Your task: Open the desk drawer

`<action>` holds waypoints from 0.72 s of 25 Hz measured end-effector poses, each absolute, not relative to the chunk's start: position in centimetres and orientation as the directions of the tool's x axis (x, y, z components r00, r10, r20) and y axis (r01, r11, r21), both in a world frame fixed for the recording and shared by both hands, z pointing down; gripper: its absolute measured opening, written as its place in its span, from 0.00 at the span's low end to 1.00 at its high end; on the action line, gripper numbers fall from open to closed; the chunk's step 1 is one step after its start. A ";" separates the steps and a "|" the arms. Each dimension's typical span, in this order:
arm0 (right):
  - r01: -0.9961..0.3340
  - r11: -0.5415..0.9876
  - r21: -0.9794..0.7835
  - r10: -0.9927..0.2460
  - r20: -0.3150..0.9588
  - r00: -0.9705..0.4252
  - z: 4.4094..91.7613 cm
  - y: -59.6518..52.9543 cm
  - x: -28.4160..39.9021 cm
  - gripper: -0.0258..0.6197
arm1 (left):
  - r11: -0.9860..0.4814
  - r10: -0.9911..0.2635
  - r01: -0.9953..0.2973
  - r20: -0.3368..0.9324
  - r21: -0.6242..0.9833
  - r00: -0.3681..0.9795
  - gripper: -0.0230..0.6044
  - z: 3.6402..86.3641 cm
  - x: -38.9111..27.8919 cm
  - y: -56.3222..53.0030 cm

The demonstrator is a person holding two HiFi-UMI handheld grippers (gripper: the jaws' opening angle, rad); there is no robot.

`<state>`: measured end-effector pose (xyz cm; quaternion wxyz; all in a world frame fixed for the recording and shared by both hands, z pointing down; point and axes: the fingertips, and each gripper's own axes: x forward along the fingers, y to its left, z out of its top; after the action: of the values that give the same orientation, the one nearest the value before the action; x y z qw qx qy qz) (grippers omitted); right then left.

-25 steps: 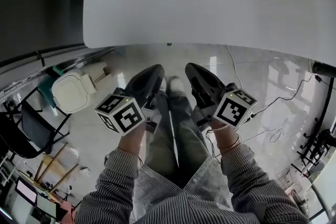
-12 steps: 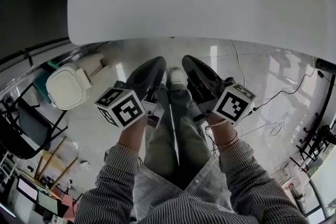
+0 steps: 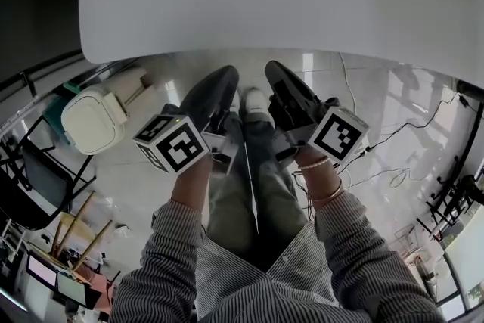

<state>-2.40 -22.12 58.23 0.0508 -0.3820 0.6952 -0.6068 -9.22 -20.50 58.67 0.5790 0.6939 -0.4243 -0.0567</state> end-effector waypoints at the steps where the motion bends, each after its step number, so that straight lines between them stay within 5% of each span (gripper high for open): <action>1: -0.475 -0.023 -0.880 -0.590 0.395 -0.704 58.4 -22.2 -2.4 0.07 | 0.028 -0.652 -0.535 0.421 0.844 0.631 0.06 58.9 -9.3 -20.5; 18: -0.370 -0.038 -0.928 -0.665 0.300 -0.684 60.0 -23.5 -1.7 0.07 | 0.039 -0.714 -0.438 0.331 0.898 0.616 0.06 60.5 -10.1 -22.2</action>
<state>-1.74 -23.49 60.01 0.1201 -0.3786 0.6832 -0.6128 -10.09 -22.23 60.46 0.5845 0.6830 -0.4217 -0.1184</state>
